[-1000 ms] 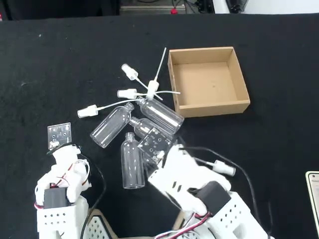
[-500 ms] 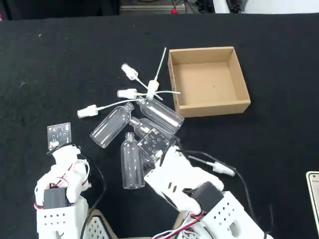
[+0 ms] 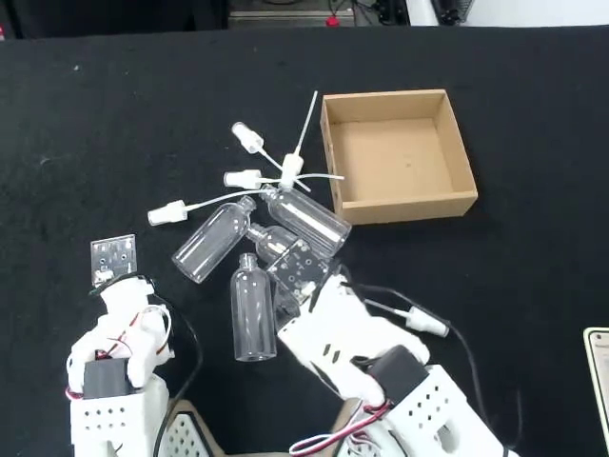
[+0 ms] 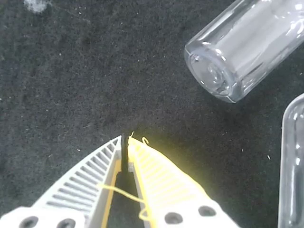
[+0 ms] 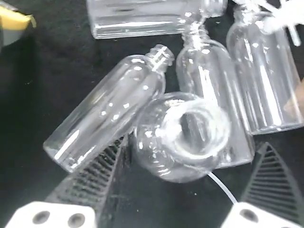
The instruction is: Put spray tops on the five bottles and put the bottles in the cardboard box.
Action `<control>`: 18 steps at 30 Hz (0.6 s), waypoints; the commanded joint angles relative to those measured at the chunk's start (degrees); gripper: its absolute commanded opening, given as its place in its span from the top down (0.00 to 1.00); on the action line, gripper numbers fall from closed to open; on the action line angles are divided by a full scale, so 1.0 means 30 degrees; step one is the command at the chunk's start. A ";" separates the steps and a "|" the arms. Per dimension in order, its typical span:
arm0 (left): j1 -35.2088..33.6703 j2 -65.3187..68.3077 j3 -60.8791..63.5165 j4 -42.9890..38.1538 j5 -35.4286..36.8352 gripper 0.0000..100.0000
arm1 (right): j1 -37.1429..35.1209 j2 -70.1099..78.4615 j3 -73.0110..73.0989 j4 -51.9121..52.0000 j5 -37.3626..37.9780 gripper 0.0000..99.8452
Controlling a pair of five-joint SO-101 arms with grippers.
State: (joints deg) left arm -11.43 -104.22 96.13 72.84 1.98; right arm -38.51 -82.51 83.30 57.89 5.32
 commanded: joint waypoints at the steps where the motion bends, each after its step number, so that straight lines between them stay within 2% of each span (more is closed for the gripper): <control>1: -0.0132 -0.0147 0.0396 0.0117 0.0000 0.97 | 0.0586 -0.0220 -0.1011 -0.0381 -0.0059 0.63; 8: -0.0132 -0.0147 0.0396 0.0117 0.0000 0.97 | 0.0557 -0.0220 -0.1040 -0.0381 -0.0059 0.64; 14: -0.0132 -0.0147 0.0396 0.0117 0.0000 0.97 | 0.0586 -0.0220 -0.1890 -0.0352 -0.0176 0.80; 18: -0.0132 -0.0147 0.0396 0.0117 0.0000 0.97 | 0.0703 -0.0220 -0.3062 -0.0293 -0.0088 0.86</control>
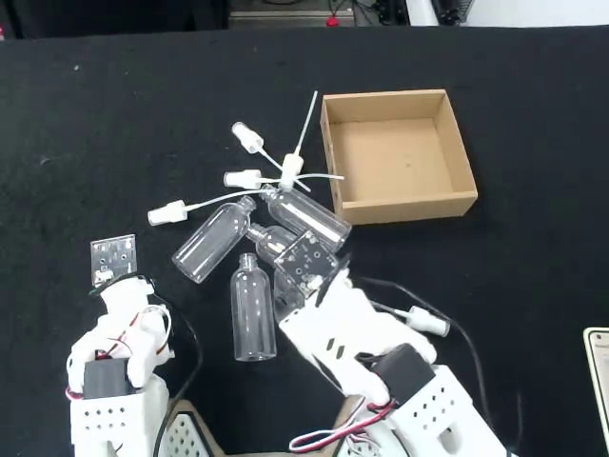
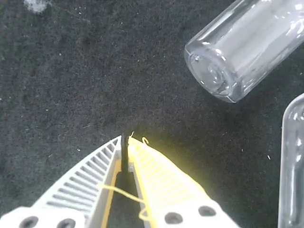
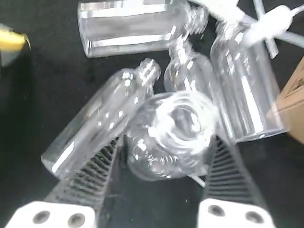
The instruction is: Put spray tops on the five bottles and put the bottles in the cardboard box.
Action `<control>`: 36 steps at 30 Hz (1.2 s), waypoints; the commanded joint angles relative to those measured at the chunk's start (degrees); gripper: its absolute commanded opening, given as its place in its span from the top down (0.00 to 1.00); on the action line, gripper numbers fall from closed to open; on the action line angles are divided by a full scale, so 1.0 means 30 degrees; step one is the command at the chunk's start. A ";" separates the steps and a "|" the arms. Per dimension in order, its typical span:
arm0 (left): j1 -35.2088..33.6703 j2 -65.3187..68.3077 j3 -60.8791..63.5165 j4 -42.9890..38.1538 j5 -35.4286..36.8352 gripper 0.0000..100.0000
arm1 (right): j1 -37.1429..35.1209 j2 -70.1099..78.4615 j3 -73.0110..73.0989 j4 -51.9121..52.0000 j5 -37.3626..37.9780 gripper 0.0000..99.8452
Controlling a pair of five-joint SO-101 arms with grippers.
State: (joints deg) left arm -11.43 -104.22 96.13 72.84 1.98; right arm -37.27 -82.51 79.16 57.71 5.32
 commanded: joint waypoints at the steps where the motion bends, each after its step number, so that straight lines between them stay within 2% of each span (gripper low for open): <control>1: -0.0132 -0.0147 0.0396 0.0117 0.0000 0.97 | 0.0293 -0.0220 -0.1919 -0.0234 -0.0088 0.86; 5: -0.0132 -0.0147 0.0396 0.0117 0.0000 0.97 | 0.0293 -0.0220 -0.3121 0.0821 0.0176 0.86; 8: -0.0132 -0.0147 0.0396 0.0117 0.0000 0.97 | 0.1407 -0.0220 -0.4645 0.2256 0.1670 0.86; 14: -0.0132 -0.0147 0.0396 0.0117 0.0000 0.97 | 0.6945 -0.0044 -0.8601 0.5187 0.4425 0.86; 19: -0.0073 -0.0147 0.0396 0.0117 0.0000 0.97 | 1.2366 -0.0015 -1.0330 0.6300 0.4894 0.86; 25: -0.0044 -0.0147 0.0396 0.0117 0.0000 0.97 | 1.6821 0.0044 -1.0476 0.6300 0.5744 0.86; 30: -0.0044 -0.0147 0.0396 0.0117 -0.0029 0.97 | 1.9341 0.1392 -1.0535 0.6418 0.7150 0.86; 36: -0.0015 -0.0147 0.0396 0.0117 -0.0059 0.97 | 2.0454 0.6286 -1.1853 0.6418 0.7297 0.86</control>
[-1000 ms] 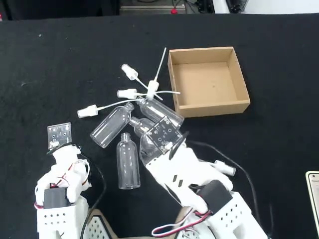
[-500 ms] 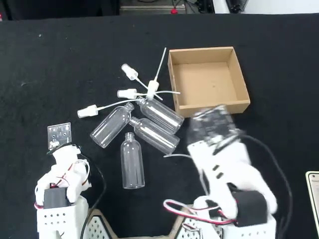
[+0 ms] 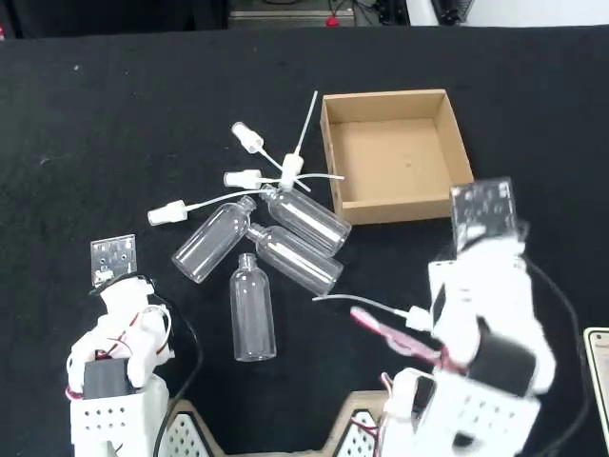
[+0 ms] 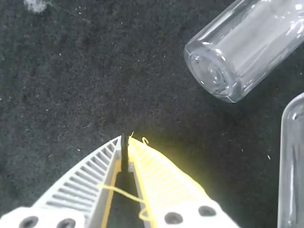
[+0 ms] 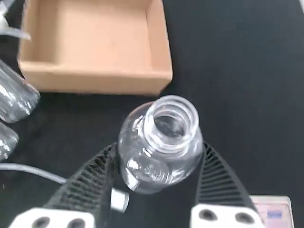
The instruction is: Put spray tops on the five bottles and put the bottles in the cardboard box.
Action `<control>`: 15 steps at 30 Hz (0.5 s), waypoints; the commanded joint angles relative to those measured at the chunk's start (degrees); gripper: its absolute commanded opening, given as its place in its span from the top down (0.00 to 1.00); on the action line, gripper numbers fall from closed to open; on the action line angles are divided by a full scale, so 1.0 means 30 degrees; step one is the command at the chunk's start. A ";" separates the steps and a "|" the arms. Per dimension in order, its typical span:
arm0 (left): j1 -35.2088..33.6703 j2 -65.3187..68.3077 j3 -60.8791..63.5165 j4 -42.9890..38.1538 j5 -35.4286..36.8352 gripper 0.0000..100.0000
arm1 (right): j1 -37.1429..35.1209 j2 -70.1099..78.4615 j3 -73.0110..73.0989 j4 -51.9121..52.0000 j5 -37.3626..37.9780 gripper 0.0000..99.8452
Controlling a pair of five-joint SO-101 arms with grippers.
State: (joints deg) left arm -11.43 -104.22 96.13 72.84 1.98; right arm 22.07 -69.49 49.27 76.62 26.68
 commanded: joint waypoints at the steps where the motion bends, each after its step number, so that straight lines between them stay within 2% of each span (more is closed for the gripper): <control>1: -0.0015 -0.0147 0.0396 0.0117 -0.0029 0.97 | 0.0733 0.2623 -0.2242 0.0117 0.0176 0.86; 6: -0.0044 -0.0147 0.0396 0.0117 -0.0029 0.97 | 0.0733 0.3473 -0.2476 0.0117 0.0176 0.86; 15: -0.0044 -0.0147 0.0396 0.0059 -0.0147 0.97 | 0.0791 0.1919 0.0864 0.0147 0.0000 0.86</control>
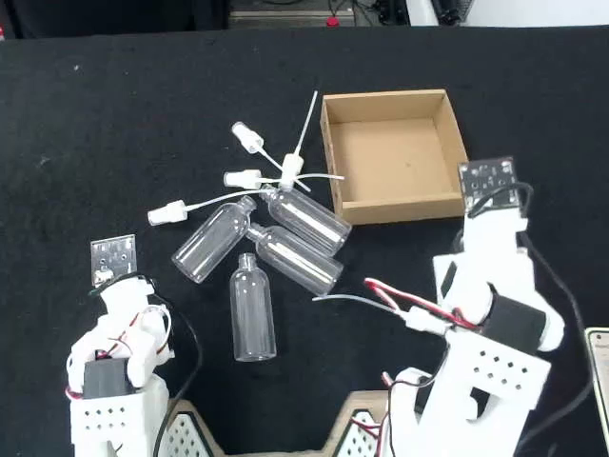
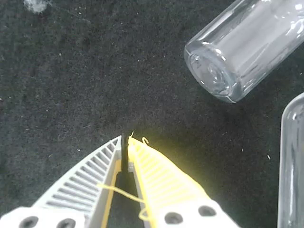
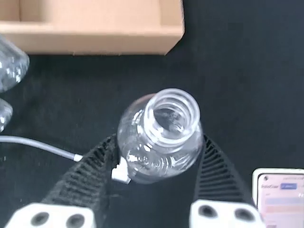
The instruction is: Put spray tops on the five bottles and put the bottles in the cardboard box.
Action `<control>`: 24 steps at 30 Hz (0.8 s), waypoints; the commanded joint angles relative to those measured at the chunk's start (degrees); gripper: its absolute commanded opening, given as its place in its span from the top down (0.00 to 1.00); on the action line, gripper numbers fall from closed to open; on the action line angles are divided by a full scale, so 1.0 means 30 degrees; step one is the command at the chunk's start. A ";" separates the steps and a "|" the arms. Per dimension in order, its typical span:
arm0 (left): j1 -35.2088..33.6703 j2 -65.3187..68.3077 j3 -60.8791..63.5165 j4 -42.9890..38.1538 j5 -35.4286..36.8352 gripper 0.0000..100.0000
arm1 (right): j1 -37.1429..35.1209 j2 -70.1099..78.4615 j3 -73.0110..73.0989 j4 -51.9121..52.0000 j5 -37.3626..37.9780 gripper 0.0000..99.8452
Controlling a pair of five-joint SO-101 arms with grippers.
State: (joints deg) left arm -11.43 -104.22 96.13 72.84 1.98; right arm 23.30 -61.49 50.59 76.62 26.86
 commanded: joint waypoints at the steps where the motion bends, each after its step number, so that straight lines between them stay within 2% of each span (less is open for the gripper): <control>1: -0.0044 -0.0147 0.0396 0.0059 -0.0147 0.97 | 0.0381 -0.0864 0.0718 0.0147 -0.0410 0.86; 7: -0.0923 -0.0147 -0.2125 0.0234 -0.0293 0.97 | 0.1055 -0.0952 0.1099 0.0117 -0.1084 0.86; 9: -0.2037 -0.0147 -0.3736 0.0029 -0.1963 0.97 | 0.1055 -0.0952 0.1099 0.0117 -0.1084 0.86; 11: -0.3385 -0.0147 -0.5524 0.0000 -0.5070 0.97 | 0.1055 -0.1011 0.1099 0.0117 -0.1055 0.86; 14: -0.4908 -0.0147 -0.7194 -0.1348 -0.8000 0.97 | 0.1055 -0.1040 0.1099 0.0205 -0.1055 0.86; 19: -0.6432 -0.0147 -0.7927 -0.3868 -0.8176 0.97 | 0.0938 -0.1040 0.0689 0.0967 -0.1055 0.86; 24: -0.6403 -0.0117 -0.8659 -0.4513 -0.8176 0.97 | 0.0938 -0.1040 -0.0689 0.1817 -0.1055 0.86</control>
State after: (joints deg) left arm -30.07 -104.75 75.65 61.05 -21.93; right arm 25.67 -62.99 53.14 80.66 24.13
